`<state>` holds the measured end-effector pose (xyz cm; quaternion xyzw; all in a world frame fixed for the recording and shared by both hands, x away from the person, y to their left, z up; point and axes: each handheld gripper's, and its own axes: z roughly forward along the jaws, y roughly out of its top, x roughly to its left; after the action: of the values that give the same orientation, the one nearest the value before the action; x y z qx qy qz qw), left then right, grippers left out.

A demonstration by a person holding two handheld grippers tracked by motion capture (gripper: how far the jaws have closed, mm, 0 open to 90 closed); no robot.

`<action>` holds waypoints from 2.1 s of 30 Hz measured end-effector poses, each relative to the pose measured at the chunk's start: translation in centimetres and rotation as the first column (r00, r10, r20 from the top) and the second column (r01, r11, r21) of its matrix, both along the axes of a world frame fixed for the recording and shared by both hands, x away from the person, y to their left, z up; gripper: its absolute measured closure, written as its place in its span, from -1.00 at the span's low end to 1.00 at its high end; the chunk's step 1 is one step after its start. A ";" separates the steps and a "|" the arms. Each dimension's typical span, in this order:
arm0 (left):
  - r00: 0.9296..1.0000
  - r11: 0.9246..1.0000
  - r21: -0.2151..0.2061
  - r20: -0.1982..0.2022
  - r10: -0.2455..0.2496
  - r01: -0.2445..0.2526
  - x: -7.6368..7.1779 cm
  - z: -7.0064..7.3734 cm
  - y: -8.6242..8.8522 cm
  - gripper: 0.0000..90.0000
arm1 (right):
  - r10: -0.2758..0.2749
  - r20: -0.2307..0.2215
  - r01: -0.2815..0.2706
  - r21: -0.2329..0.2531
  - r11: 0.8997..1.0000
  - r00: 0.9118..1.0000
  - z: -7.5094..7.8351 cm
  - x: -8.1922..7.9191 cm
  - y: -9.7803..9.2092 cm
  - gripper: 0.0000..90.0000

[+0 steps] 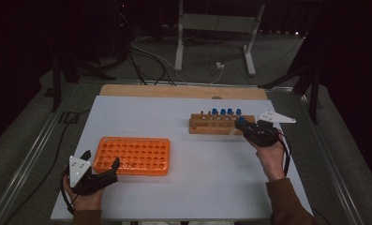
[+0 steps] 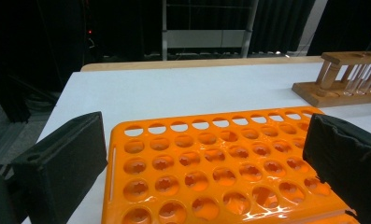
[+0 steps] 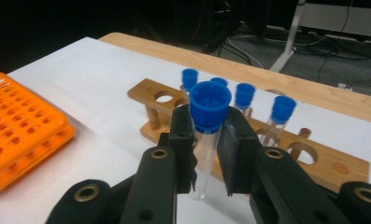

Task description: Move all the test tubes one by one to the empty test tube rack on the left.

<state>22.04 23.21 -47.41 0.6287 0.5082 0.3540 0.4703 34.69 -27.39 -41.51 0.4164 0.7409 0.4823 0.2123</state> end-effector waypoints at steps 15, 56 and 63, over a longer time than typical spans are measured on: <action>0.988 0.988 0.031 0.016 -0.151 0.150 1.7 1.8 -4.6 -0.98 | 0.056 -0.009 -0.056 0.004 0.998 0.998 -0.6 -0.4 1.5 0.71; 0.857 0.856 0.046 -0.062 -0.512 0.515 7.3 1.5 -23.3 0.28 | 0.252 -0.058 -0.252 -0.002 0.968 0.966 -0.5 -3.2 8.2 0.70; 0.836 0.834 0.062 -0.077 -0.543 0.548 7.4 1.2 -23.5 0.65 | 0.261 -0.071 -0.261 0.010 0.965 0.963 -0.8 -3.1 8.4 0.71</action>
<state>29.48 -0.25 -46.23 0.7756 0.3062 0.2078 0.5113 31.55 -18.98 -42.30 0.3323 0.7963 0.4909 0.1203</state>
